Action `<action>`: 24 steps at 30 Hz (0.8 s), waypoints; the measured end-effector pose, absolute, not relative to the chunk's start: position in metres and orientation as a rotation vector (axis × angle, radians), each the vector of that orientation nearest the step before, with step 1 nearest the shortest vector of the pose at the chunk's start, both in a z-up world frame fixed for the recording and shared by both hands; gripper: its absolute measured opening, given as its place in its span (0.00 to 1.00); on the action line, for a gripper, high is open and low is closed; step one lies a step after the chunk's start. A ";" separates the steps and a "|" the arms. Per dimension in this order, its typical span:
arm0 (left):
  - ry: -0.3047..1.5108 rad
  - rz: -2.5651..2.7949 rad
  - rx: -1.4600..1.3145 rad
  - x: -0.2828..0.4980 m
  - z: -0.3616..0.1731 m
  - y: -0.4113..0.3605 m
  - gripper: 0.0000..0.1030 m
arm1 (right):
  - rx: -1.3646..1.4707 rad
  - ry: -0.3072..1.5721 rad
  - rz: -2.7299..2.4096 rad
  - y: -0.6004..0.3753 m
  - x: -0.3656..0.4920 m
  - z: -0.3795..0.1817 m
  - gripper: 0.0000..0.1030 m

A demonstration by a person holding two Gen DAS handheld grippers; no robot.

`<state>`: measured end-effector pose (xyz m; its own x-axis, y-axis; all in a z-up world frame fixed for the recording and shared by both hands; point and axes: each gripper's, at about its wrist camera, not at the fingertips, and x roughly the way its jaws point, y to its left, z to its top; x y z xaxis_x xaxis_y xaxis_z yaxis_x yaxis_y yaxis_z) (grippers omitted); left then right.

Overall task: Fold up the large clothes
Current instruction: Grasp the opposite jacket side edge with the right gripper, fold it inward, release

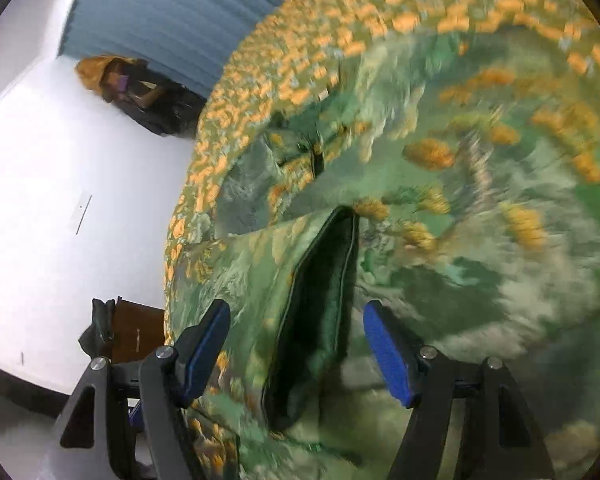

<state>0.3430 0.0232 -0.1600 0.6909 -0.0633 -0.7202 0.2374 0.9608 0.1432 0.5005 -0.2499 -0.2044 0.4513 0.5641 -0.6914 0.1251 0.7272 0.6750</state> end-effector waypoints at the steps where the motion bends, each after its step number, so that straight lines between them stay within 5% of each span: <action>1: 0.798 -0.162 0.219 0.345 -0.160 0.030 0.84 | 0.742 1.117 0.316 -0.243 0.506 -0.212 0.69; 2: 0.806 -0.151 0.198 0.347 -0.161 0.037 0.84 | 0.739 1.137 0.313 -0.236 0.510 -0.216 0.67; 5: 0.826 -0.122 0.161 0.353 -0.165 0.053 0.84 | 0.676 1.159 0.305 -0.222 0.520 -0.212 0.15; 13: 0.837 -0.085 0.068 0.373 -0.159 0.070 0.84 | 0.476 0.912 0.310 -0.223 0.580 -0.128 0.12; 24: 0.905 -0.122 0.023 0.431 -0.153 0.068 0.84 | 0.380 1.054 0.168 -0.244 0.591 -0.215 0.16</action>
<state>0.4310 0.0677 -0.1527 0.6114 -0.0958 -0.7855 0.1152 0.9928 -0.0315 0.5906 -0.2439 -0.2148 0.4885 0.3138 -0.8142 0.0454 0.9227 0.3829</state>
